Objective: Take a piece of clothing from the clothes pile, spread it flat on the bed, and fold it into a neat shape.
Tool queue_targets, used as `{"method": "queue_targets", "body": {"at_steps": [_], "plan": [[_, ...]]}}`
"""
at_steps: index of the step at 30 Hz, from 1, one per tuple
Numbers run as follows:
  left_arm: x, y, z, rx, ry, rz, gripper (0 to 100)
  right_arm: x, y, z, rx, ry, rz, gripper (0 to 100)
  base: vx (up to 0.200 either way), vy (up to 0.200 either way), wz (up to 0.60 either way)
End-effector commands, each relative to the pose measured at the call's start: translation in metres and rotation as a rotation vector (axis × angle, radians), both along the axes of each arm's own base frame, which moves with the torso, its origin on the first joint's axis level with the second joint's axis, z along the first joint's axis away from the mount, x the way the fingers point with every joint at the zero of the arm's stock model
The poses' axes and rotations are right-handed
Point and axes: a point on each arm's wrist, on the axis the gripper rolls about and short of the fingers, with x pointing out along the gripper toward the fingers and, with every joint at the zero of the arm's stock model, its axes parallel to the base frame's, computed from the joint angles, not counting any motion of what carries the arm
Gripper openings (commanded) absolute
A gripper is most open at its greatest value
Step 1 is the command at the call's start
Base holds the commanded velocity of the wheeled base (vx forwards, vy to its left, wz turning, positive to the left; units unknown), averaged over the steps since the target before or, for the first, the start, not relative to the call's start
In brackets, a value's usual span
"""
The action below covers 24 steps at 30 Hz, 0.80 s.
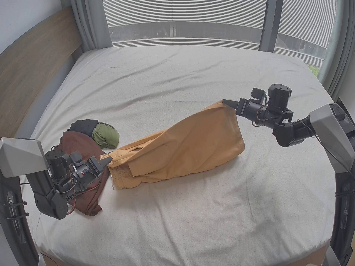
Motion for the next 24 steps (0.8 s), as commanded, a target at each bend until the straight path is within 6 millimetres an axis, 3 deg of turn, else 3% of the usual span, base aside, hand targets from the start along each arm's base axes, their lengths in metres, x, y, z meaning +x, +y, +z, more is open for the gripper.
{"method": "queue_targets", "body": {"at_steps": [1, 7, 17, 24], "plan": [[0.005, 0.004, -0.004, 0.004, 0.002, 0.033, 0, 0.013, 0.004, -0.016, -0.004, 0.016, -0.020, 0, 0.000, 0.000, 0.00], [0.010, 0.004, -0.011, 0.010, 0.010, 0.055, 0, 0.021, 0.005, -0.035, -0.012, 0.030, -0.044, 0, 0.000, 0.000, 0.00], [0.017, 0.005, -0.017, 0.017, 0.010, 0.088, 0, 0.024, 0.005, -0.031, -0.008, 0.009, -0.072, 0, 0.000, 0.000, 0.00], [0.023, 0.005, -0.021, 0.019, 0.005, 0.097, 0, 0.031, 0.007, -0.041, -0.011, 0.007, -0.083, 0, 0.000, 0.000, 0.00]]}}
